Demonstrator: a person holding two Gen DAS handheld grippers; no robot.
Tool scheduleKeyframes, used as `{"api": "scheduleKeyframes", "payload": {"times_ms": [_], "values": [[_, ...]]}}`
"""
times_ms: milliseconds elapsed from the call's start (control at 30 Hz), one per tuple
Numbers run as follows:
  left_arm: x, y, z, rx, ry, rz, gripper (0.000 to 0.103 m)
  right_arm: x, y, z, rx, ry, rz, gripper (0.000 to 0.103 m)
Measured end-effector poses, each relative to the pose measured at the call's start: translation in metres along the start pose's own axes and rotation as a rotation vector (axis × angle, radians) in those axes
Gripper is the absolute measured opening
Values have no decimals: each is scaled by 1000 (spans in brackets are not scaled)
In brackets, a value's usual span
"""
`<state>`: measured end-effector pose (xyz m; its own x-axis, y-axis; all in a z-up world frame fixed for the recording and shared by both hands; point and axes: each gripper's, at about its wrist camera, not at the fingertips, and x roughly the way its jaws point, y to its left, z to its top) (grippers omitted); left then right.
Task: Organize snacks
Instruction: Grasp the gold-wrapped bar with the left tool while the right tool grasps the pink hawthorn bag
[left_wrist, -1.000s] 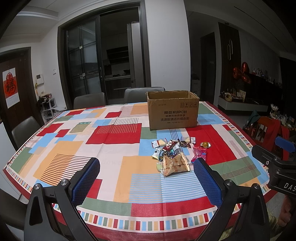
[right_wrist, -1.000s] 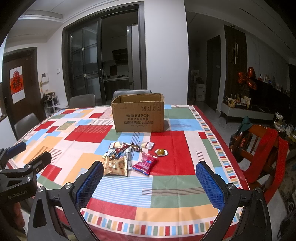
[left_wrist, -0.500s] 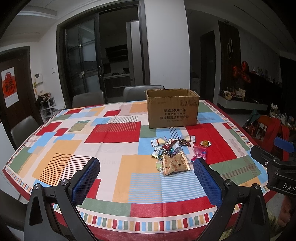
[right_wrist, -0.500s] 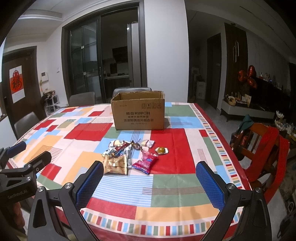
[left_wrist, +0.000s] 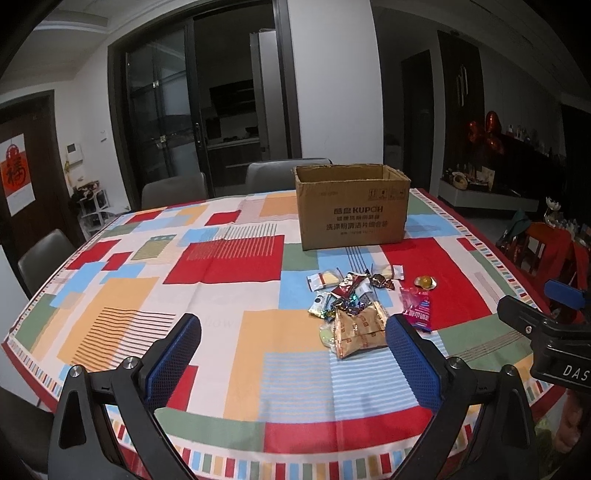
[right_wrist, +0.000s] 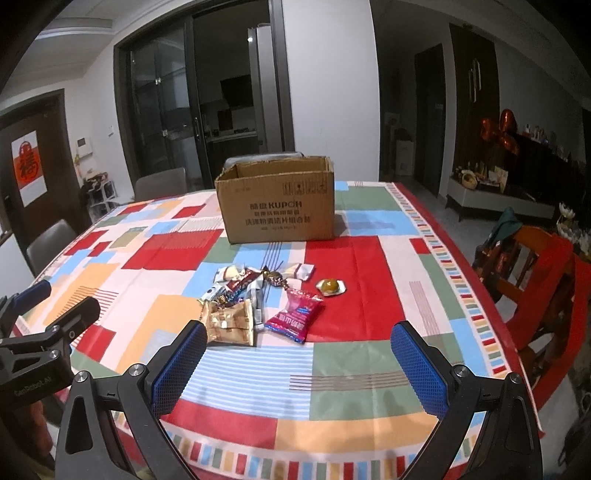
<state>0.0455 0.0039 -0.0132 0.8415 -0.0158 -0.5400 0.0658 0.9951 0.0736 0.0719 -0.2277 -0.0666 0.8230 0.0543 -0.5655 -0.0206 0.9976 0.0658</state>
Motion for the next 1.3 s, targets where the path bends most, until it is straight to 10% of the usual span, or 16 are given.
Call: {"api": "scheduleKeyframes", "payload": {"times_ms": [1300], "values": [[216, -2, 4, 58, 278, -234, 37, 179, 0, 5, 201, 291, -7, 58]]}}
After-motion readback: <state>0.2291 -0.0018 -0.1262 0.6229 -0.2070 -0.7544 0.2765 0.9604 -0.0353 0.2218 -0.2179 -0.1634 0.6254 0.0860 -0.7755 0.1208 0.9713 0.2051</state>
